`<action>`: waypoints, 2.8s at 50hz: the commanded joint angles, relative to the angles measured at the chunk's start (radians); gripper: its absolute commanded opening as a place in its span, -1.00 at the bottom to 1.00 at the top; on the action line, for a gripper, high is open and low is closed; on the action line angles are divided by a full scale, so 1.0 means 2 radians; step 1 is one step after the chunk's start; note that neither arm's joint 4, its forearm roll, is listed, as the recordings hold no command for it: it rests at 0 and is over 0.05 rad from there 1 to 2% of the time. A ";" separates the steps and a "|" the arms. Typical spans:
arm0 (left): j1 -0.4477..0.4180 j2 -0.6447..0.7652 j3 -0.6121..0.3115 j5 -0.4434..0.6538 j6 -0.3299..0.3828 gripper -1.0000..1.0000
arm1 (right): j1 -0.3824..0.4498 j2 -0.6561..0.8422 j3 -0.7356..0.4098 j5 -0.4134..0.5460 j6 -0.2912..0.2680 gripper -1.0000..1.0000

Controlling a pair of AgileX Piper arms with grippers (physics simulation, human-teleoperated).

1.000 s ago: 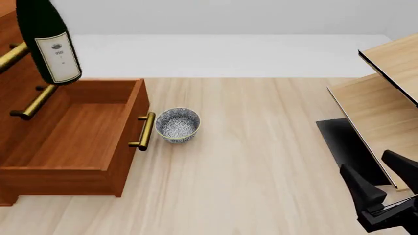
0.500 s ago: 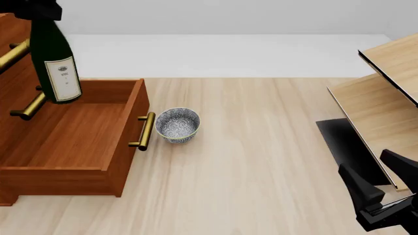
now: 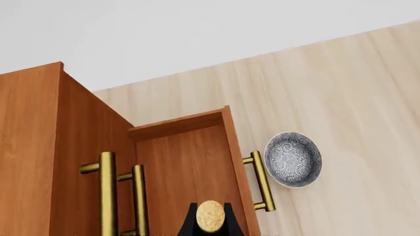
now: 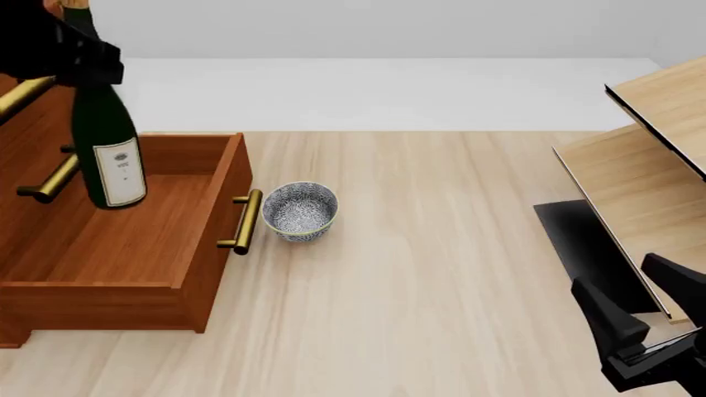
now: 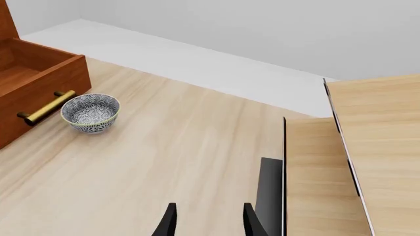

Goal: Put the wine bottle in the bottom drawer of the cabinet.

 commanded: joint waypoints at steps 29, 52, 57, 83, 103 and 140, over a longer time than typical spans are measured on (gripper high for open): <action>-0.005 -0.009 0.102 -0.063 -0.030 -1.00 | 0.003 0.009 0.000 -0.006 -0.003 1.00; -0.004 -0.004 0.125 -0.081 -0.044 -1.00 | 0.004 0.013 0.000 -0.006 -0.005 1.00; -0.006 -0.003 0.132 -0.082 -0.050 -1.00 | 0.003 0.015 0.000 -0.009 -0.004 1.00; -0.014 -0.015 0.170 -0.100 -0.050 -1.00 | 0.004 0.017 0.000 -0.010 -0.006 1.00; -0.019 -0.017 0.189 -0.115 -0.056 -1.00 | 0.005 0.018 0.000 -0.010 -0.007 1.00; -0.009 0.014 0.222 -0.161 -0.076 -1.00 | 0.005 0.024 0.000 -0.015 -0.008 1.00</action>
